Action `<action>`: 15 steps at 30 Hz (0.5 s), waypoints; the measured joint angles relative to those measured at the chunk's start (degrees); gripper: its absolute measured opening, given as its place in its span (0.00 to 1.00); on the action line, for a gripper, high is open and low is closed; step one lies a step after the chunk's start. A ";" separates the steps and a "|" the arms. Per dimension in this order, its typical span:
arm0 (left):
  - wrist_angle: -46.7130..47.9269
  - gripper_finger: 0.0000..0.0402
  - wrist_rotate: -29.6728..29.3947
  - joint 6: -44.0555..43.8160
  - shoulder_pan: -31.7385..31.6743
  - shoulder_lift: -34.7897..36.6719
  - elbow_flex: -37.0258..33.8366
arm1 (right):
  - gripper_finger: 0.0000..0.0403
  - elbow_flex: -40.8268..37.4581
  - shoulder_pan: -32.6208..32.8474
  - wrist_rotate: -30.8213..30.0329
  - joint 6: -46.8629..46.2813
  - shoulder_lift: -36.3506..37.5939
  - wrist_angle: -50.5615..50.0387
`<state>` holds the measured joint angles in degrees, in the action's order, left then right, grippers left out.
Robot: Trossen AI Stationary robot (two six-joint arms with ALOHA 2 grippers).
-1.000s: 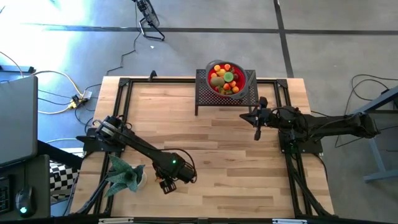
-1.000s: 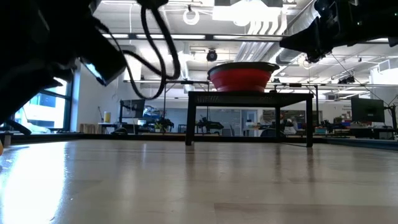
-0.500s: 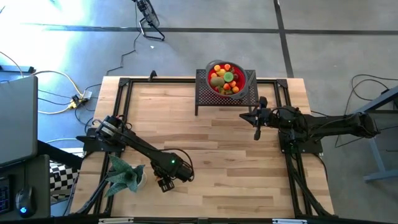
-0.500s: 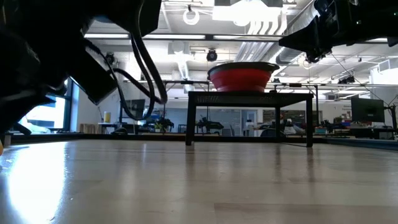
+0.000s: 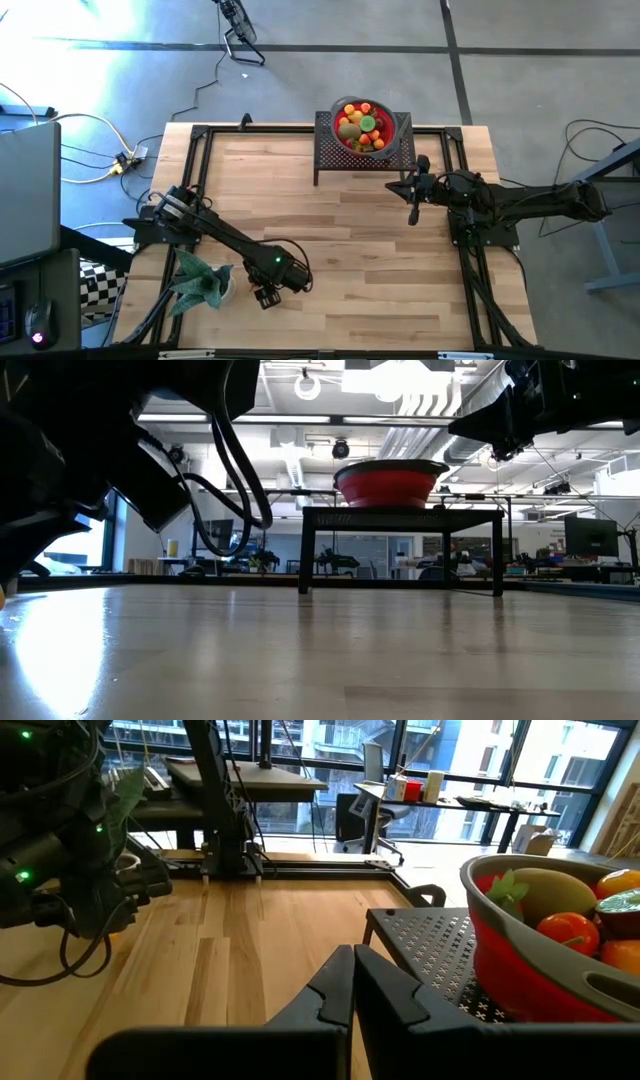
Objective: Pick & Place Fruit
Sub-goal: Put the pear into the strainer on the shelf
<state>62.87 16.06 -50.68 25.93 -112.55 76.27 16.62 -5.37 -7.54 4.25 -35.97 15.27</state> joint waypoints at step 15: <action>0.02 0.51 -0.03 -0.15 0.00 0.01 0.00 | 0.01 0.00 0.00 0.01 0.02 0.00 -0.02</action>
<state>62.89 16.03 -50.83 25.93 -112.54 76.27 16.62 -5.37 -7.53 4.27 -35.97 15.25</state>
